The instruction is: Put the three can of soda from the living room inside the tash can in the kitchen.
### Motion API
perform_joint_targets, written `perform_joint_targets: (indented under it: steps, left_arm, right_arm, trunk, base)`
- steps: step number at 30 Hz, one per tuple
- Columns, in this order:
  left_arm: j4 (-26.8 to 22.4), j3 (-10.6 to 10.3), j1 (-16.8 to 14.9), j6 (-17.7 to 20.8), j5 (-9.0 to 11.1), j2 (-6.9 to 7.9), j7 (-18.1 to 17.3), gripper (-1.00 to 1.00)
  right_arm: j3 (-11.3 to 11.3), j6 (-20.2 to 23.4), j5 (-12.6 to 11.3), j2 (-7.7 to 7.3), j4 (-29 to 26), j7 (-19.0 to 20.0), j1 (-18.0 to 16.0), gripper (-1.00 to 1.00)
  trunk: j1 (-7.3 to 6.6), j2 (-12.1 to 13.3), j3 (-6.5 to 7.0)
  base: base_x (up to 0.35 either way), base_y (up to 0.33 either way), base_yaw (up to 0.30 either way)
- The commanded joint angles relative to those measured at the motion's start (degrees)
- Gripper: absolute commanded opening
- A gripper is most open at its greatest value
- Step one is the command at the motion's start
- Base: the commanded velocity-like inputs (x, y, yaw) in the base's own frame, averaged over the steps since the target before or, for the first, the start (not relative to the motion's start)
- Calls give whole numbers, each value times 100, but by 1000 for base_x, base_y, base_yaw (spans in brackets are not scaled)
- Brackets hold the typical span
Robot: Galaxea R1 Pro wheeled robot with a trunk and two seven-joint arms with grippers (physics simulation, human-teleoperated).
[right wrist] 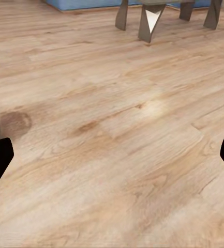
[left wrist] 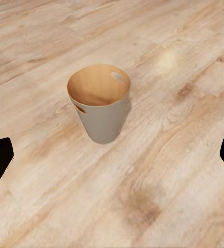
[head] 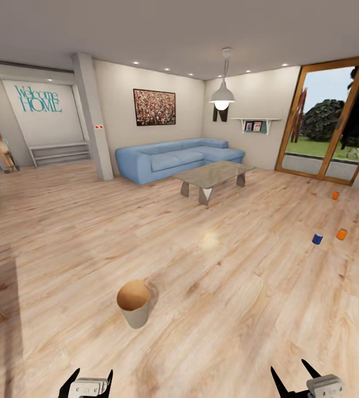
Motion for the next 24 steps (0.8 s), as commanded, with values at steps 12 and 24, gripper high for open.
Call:
perform_joint_targets:
  steps: [12,24]
  left_arm:
    - [-3,-1,0,-12,-10,0,-1,100]
    - [-1,-1,0,-14,-12,0,3,100]
  right_arm:
    - [1,-3,0,0,1,0,0,100]
    - [1,0,0,0,0,0,0,100]
  trunk:
    - [0,0,0]
    - [0,0,0]
  base:
    - [291,93,0]
    - [254,9,1]
